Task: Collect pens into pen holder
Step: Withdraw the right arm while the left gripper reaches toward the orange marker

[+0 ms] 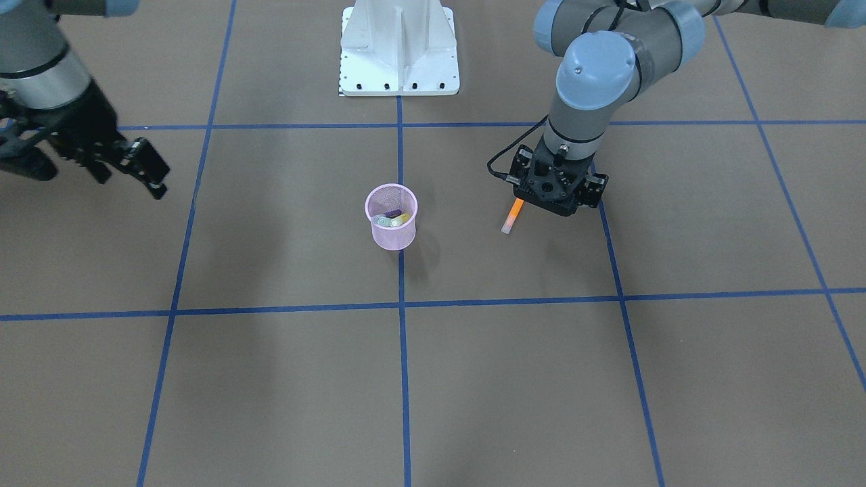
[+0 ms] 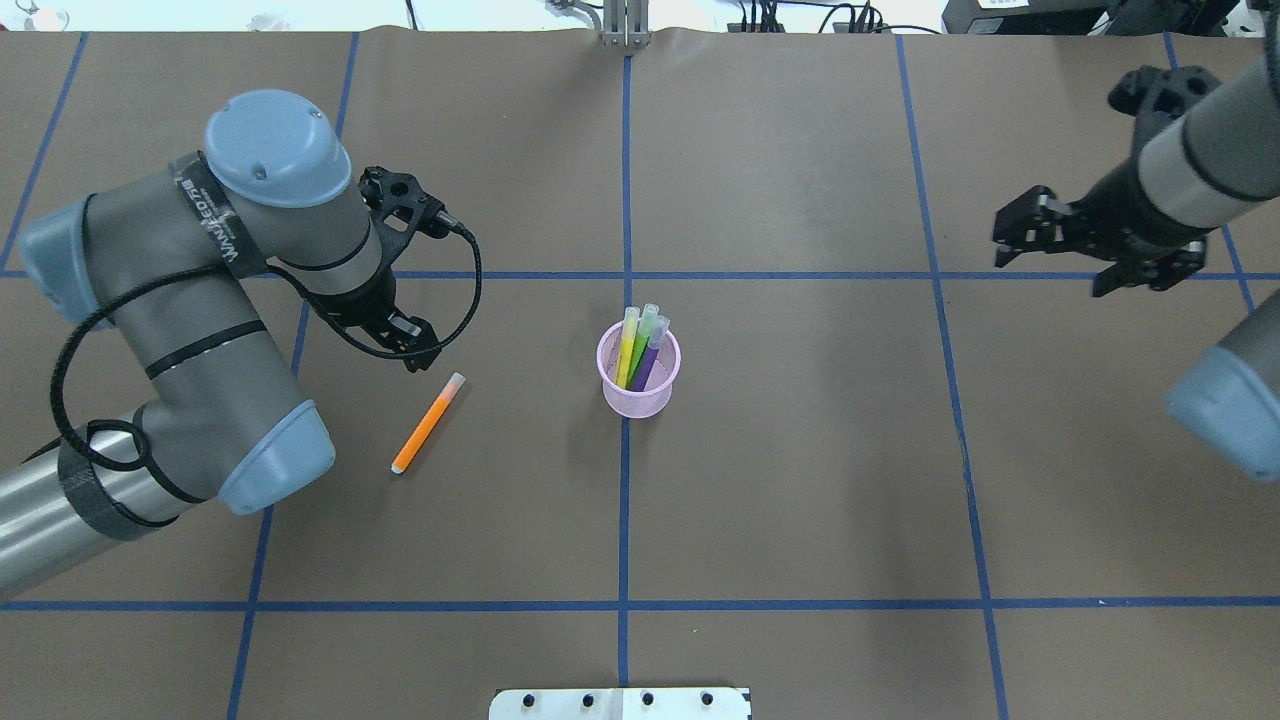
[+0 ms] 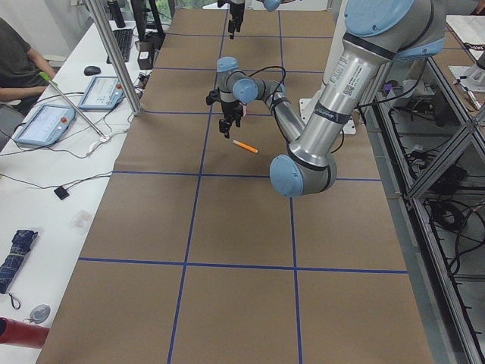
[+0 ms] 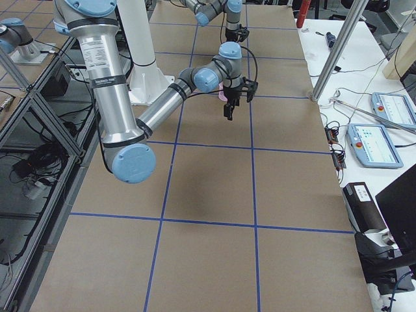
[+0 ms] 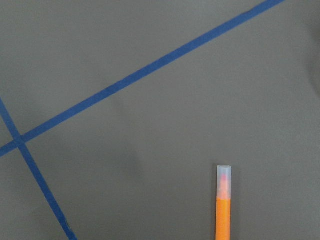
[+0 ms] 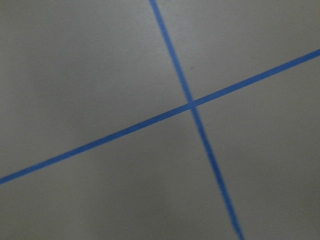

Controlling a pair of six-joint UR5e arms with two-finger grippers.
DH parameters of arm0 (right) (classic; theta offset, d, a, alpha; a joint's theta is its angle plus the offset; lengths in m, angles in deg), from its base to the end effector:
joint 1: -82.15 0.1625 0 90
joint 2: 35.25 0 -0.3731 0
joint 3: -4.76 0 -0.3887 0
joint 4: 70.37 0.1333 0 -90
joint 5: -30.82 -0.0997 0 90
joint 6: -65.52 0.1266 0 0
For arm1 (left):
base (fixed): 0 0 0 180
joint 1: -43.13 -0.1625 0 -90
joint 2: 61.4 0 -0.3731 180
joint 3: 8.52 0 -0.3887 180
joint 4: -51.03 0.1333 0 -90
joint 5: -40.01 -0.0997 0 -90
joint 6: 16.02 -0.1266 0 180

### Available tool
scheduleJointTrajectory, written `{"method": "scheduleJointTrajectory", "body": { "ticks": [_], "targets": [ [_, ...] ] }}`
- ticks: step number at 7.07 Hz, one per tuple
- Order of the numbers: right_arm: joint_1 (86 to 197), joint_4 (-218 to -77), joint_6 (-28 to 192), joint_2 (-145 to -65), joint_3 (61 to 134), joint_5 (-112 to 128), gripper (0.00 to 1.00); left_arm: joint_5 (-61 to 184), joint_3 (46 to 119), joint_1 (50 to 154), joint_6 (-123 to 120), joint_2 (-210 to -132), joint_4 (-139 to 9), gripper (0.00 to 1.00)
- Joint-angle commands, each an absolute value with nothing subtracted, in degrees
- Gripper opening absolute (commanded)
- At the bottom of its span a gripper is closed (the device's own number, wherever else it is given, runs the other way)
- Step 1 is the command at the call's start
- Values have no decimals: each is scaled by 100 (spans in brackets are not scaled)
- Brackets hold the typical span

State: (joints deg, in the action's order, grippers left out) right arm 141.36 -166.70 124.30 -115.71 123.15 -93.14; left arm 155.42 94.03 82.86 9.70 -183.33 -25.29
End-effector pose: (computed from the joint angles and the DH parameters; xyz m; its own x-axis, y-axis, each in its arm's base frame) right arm -0.2065 -0.4687 0.3287 0.6645 0.2753 0.6947 -0.2552 0.9574 -0.1353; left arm 0.4255 -0.4563 0.2540 0.6546 0.5141 -0.5543 -0.4179 0.8570 0.3014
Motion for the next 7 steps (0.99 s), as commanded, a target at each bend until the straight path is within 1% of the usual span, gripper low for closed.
{"method": "scheduleJointTrajectory", "body": {
  "ticks": [1,2,3,5,6,7],
  "targets": [
    [15486,-16670,9606,-12215,11590,-10291,100,15549,8863,8189,563,-18671,-2412,93],
    [15770,-16670,8740,-12295,11264,-10399,100,15549,8791,8189,221,-18760,-2142,93],
    [15930,-16670,8323,-12313,11025,-10401,100,15558,8625,8145,-44,-18769,-2113,94],
    [15967,-16670,8169,-12401,10962,-10392,100,15785,8386,7979,162,-18893,-2104,100],
    [15967,-16670,8169,-12402,10953,-10392,100,15813,8386,7891,930,-18866,-2208,100],
    [15967,-16670,8187,-12402,10927,-10400,100,15822,8351,7707,1042,-18875,-2296,99]
  ]
}}
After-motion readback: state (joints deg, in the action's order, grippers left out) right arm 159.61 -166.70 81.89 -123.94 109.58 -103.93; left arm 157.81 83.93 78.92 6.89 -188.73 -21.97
